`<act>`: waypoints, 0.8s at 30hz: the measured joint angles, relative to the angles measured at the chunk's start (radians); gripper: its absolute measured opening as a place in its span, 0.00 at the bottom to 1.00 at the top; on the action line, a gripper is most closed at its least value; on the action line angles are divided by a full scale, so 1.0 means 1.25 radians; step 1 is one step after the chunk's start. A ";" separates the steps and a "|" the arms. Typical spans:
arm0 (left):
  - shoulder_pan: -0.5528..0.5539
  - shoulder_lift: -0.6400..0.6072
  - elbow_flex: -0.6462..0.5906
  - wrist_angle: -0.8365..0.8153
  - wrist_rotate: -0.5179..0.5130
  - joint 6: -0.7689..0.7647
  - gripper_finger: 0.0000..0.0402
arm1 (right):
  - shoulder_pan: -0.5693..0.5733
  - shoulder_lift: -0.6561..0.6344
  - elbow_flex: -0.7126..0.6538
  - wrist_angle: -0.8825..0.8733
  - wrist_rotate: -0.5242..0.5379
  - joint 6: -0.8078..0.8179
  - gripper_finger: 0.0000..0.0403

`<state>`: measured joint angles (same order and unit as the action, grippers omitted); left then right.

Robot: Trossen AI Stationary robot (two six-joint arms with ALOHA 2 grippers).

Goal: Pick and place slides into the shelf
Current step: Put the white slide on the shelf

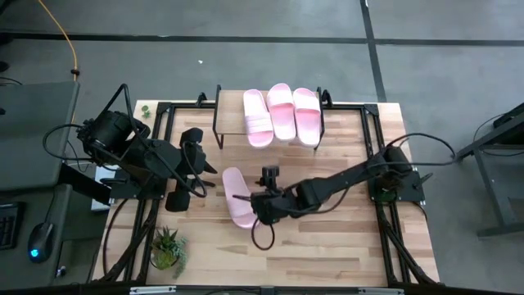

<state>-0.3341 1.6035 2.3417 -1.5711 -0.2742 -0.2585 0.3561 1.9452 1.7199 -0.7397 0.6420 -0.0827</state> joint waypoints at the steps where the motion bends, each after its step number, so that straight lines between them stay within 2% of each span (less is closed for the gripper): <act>1: 0.000 0.000 0.000 0.000 0.001 -0.003 0.32 | 0.006 0.006 0.000 0.003 0.001 0.012 0.52; 16: 0.000 0.000 0.000 0.000 0.004 -0.021 0.31 | 0.094 0.098 -0.001 0.023 0.072 0.086 0.52; 24: 0.000 0.000 0.000 0.000 0.002 -0.021 0.32 | 0.116 0.151 -0.001 0.063 0.095 0.083 0.52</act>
<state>-0.3341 1.6035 2.3419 -1.5709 -0.2717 -0.2852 0.5011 2.1334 1.7191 -0.6604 0.7609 0.0214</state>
